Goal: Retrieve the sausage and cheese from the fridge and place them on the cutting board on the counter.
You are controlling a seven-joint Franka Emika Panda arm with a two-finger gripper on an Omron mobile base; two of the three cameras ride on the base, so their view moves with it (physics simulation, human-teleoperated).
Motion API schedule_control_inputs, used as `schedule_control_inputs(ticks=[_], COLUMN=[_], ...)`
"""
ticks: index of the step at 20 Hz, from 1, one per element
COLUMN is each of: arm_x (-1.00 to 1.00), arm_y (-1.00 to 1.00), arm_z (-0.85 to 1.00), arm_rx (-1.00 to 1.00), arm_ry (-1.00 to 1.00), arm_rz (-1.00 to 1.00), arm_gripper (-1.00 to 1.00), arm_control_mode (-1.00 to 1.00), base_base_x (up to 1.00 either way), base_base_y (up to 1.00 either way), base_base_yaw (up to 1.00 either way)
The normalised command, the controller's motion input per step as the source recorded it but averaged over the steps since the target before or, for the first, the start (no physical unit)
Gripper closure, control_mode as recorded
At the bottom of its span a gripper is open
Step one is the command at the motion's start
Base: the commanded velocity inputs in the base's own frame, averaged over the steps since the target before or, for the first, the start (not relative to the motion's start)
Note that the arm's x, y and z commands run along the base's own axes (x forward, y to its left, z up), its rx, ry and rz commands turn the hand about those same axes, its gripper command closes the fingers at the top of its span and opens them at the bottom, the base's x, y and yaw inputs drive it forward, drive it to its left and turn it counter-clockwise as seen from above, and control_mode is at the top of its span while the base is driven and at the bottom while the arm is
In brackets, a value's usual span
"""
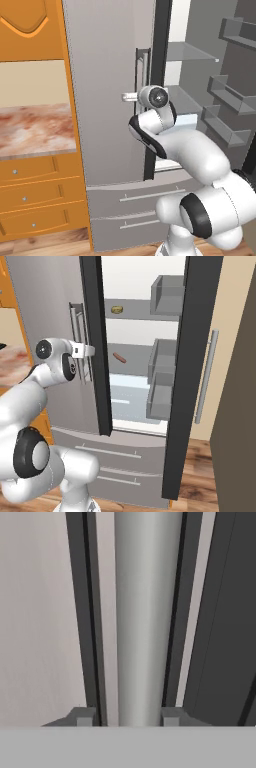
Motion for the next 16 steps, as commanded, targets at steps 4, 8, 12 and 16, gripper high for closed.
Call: schedule_control_inputs(ticks=[4, 8, 12, 16], arm_x=[-0.05, -0.57, -0.95, -1.0], arm_y=[0.24, 0.26, 0.18, 0.24], arm_z=[0.0, 0.0, 0.0, 0.0], arm_rx=[0.0, 0.0, 0.0, 0.0], arm_ry=[0.0, 0.0, 0.0, -0.1], arm_rz=[-0.15, -0.28, -0.13, -0.07], arm_gripper=[1.0, 1.0, 1.0, 1.0], arm_control_mode=[-1.0, -1.0, -1.0, -1.0], base_base_x=[0.0, 0.0, 0.0, 0.0], base_base_y=[0.0, 0.0, 0.0, 0.0], base_base_yaw=[0.0, 0.0, 0.0, 0.0])
